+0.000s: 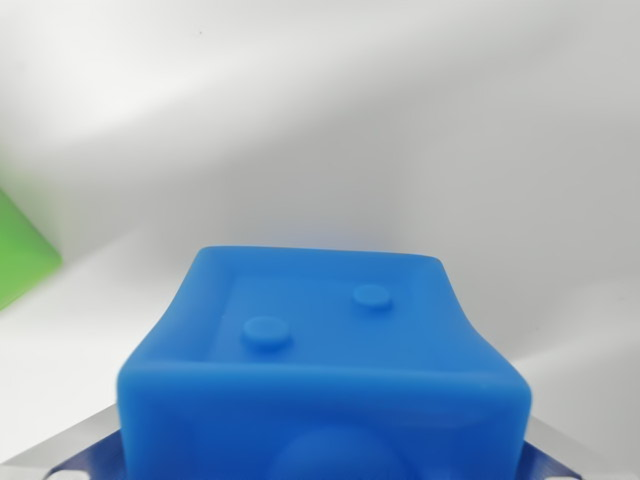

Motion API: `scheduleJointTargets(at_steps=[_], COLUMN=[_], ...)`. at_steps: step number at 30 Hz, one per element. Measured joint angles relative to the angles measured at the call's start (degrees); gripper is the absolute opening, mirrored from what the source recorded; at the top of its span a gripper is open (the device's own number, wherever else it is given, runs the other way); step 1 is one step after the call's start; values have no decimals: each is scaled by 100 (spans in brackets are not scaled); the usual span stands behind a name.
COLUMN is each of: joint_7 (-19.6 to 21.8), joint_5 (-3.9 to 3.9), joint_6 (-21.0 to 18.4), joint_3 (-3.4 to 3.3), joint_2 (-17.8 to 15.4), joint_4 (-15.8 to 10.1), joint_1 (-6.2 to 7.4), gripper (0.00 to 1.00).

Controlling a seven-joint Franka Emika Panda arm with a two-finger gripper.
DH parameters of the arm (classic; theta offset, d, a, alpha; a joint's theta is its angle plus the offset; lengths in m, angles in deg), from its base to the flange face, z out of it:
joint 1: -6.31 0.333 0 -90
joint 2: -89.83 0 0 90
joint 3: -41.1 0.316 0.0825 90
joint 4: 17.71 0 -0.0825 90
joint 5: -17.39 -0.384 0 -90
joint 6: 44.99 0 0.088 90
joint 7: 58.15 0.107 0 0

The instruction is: Stack cube

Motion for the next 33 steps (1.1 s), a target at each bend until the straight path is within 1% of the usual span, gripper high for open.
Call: scheduleJointTargets(at_steps=[14,33], joint_7=[0,0], joint_5=[0,0], joint_6=[-307,-922], joint_3=[0,0], joint_2=[-403,-1123], joint_4=[-92,-179], joint_1=[0,0], gripper=[0,0])
